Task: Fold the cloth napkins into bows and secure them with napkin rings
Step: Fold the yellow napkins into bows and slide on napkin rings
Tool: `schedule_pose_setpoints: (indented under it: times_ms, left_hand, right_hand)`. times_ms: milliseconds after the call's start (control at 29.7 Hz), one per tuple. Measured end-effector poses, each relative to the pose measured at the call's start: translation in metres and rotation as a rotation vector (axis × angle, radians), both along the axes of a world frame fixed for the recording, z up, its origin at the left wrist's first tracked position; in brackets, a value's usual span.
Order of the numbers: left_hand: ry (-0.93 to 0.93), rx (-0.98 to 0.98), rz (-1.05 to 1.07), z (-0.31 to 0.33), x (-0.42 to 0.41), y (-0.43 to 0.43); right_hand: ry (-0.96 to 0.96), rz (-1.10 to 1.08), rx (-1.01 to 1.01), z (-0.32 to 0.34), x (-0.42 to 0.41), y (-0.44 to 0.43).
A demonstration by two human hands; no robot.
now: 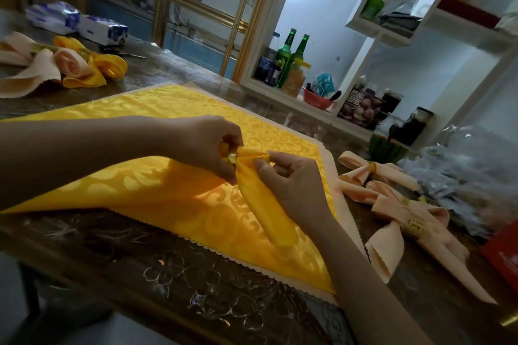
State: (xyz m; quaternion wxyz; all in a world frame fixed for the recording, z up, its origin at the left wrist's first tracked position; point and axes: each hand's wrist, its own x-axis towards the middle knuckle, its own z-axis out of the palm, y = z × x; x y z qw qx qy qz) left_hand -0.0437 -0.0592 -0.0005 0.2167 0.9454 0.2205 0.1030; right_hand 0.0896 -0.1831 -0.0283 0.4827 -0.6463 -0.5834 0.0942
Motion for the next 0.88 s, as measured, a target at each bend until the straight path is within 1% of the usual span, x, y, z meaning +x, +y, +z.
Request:
schedule_pose_setpoints:
  times_ms: [101,202,270,371,438,539,640,674,741,775,843,876]
  left_hand:
    - [0.008,-0.013,0.027,-0.003,-0.003,0.002]
    - [0.033,0.043,0.098,-0.002,-0.005,0.005]
    - [0.025,0.133,0.114,-0.004,-0.007,0.005]
    - [0.007,0.371,0.099,-0.013,-0.008,0.0]
    - [-0.055,0.413,0.097,-0.017,-0.011,-0.002]
    - [-0.171,0.326,0.113,-0.022,-0.017,-0.003]
    - [-0.201,0.286,0.117,-0.025,-0.018,-0.005]
    - [-0.199,0.228,0.116,-0.025,-0.018,-0.005]
    - [-0.172,0.006,0.157,-0.023,-0.018,-0.005]
    - [-0.141,-0.119,0.195,-0.02,-0.019,-0.003]
    - [-0.075,-0.313,0.259,-0.017,-0.019,0.005]
    - [-0.056,-0.368,0.282,-0.017,-0.018,0.007]
  right_hand:
    - [-0.009,-0.039,-0.027,0.002,0.005,0.001]
    - [0.067,-0.121,-0.016,0.003,0.013,-0.001]
    - [0.163,-0.133,-0.109,0.002,0.015,0.001]
    - [0.319,-0.094,-0.342,0.001,0.015,0.005]
    - [0.37,-0.105,-0.378,0.002,0.012,0.007]
    - [0.437,-0.092,-0.401,0.004,0.01,0.007]
    - [0.501,-0.089,-0.388,0.004,0.006,0.005]
    - [0.517,-0.103,-0.372,0.004,0.005,0.004]
    - [0.515,-0.149,-0.341,0.006,0.005,0.004]
    - [0.477,-0.183,-0.329,0.006,0.005,0.004]
    - [0.345,-0.228,-0.331,0.004,0.004,0.005]
    - [0.261,-0.248,-0.354,0.002,0.005,0.006]
